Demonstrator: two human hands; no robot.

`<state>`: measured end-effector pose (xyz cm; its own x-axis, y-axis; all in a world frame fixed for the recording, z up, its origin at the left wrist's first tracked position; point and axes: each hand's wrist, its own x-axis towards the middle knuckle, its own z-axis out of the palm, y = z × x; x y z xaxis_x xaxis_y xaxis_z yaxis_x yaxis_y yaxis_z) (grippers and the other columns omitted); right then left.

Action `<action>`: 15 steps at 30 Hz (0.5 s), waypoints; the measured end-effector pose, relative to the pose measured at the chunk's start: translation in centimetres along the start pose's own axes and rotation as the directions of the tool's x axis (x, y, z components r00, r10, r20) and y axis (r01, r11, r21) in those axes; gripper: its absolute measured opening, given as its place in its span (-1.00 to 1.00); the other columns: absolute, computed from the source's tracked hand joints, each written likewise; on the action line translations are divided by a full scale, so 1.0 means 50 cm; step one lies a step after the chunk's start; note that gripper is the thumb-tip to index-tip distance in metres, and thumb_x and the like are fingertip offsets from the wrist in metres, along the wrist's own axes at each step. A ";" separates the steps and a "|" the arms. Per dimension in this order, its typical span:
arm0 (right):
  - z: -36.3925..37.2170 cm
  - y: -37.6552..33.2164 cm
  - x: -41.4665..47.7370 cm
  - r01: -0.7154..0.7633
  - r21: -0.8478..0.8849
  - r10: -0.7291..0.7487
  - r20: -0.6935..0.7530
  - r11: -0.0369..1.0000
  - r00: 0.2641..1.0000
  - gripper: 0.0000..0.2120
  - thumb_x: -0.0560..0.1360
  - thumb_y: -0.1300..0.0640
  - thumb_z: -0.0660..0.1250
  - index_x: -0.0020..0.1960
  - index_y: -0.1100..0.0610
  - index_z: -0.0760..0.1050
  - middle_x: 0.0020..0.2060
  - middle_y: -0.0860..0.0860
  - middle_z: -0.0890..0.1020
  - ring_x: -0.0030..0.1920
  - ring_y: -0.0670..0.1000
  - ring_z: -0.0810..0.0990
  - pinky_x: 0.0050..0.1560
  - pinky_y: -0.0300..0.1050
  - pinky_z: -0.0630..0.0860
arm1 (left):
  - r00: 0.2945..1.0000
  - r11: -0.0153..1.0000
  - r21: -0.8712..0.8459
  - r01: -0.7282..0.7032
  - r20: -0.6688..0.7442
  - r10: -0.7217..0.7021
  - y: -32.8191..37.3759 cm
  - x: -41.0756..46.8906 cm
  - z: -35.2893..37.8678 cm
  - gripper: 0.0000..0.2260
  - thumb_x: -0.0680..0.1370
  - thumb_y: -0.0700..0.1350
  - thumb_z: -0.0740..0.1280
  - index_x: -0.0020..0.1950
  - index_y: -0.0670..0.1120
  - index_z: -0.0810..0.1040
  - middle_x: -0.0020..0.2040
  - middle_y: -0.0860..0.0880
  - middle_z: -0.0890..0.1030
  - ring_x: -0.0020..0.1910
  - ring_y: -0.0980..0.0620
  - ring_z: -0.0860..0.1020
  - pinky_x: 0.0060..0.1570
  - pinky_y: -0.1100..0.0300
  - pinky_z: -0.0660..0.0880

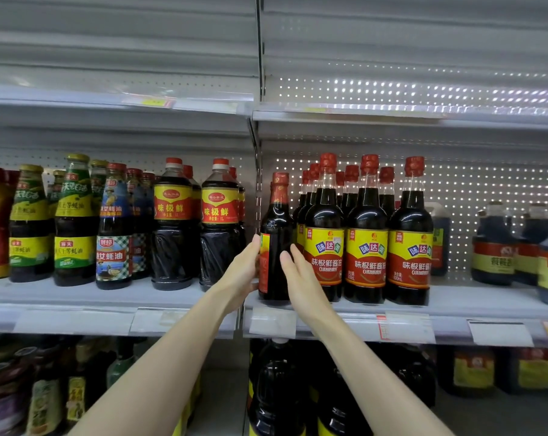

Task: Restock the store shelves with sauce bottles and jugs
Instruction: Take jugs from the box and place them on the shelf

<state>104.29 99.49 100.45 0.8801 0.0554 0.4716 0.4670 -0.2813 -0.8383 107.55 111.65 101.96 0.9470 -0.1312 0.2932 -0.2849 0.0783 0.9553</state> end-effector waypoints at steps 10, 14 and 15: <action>-0.001 -0.003 0.019 -0.073 0.068 0.072 0.008 0.995 0.997 -0.41 0.63 -0.21 -0.04 0.57 -0.02 -0.06 0.53 -0.01 0.16 0.51 0.03 0.16 0.47 0.05 0.18 | 1.000 0.998 0.064 -0.023 -0.008 0.024 -0.006 -0.022 -0.005 -0.75 0.62 0.24 0.01 0.14 0.31 0.44 0.04 0.25 0.50 0.27 0.06 0.43 0.38 -0.14 0.29; -0.007 -0.007 0.032 -0.113 0.111 0.111 0.027 0.987 0.993 -0.41 0.62 -0.22 -0.02 0.57 -0.01 -0.04 0.44 0.05 0.31 0.40 0.07 0.34 0.35 0.02 0.32 | 0.996 0.989 0.128 -0.077 -0.036 0.082 -0.010 -0.031 -0.003 -0.79 0.64 0.20 0.00 0.13 0.31 0.40 0.02 0.27 0.51 0.09 0.20 0.49 0.15 0.01 0.38; -0.009 -0.007 0.032 -0.116 0.127 0.112 0.033 0.985 0.993 -0.41 0.62 -0.22 -0.02 0.56 -0.02 -0.02 0.43 0.04 0.32 0.39 0.06 0.35 0.36 0.03 0.34 | 0.995 0.988 0.133 -0.083 -0.050 0.090 -0.012 -0.029 -0.005 -0.78 0.64 0.19 0.00 0.17 0.26 0.39 0.04 0.24 0.52 0.10 0.18 0.50 0.14 0.01 0.39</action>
<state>105.49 99.25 101.62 0.9293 0.0552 0.3652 0.3692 -0.1616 -0.9152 106.39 112.03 100.94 0.9238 -0.0739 0.3757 -0.3793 -0.0430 0.9243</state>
